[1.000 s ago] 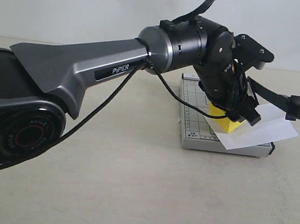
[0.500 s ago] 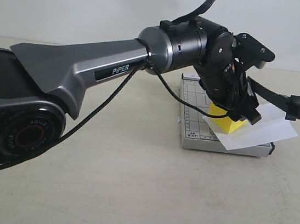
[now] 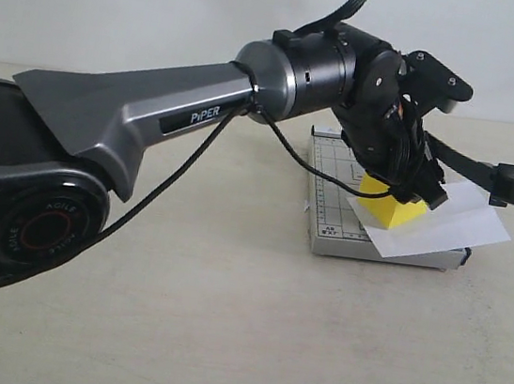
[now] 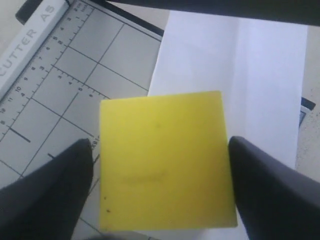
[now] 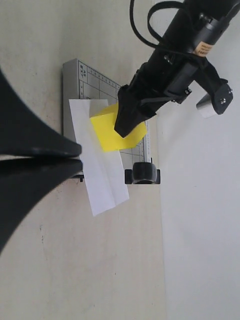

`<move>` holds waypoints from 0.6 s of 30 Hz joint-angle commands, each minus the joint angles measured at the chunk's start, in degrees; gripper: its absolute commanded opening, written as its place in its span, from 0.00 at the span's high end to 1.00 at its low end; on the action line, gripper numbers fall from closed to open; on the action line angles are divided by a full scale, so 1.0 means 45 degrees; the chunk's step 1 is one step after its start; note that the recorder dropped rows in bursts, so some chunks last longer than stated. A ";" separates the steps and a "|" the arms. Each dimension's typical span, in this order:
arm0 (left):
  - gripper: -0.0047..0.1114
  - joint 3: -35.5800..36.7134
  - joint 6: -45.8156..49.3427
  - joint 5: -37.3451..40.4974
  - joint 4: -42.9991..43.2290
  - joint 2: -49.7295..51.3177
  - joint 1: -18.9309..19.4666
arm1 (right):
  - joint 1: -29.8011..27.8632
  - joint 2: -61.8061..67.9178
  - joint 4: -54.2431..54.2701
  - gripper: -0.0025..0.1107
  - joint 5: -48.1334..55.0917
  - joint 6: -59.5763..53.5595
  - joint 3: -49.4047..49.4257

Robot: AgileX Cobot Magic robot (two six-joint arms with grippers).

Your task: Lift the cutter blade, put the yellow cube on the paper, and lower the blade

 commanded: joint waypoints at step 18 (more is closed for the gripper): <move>0.92 -0.0091 -0.1788 0.4256 0.0308 -0.5117 -0.0044 | 0.0018 -0.0075 -0.0018 0.98 -0.0075 -0.0033 -0.0016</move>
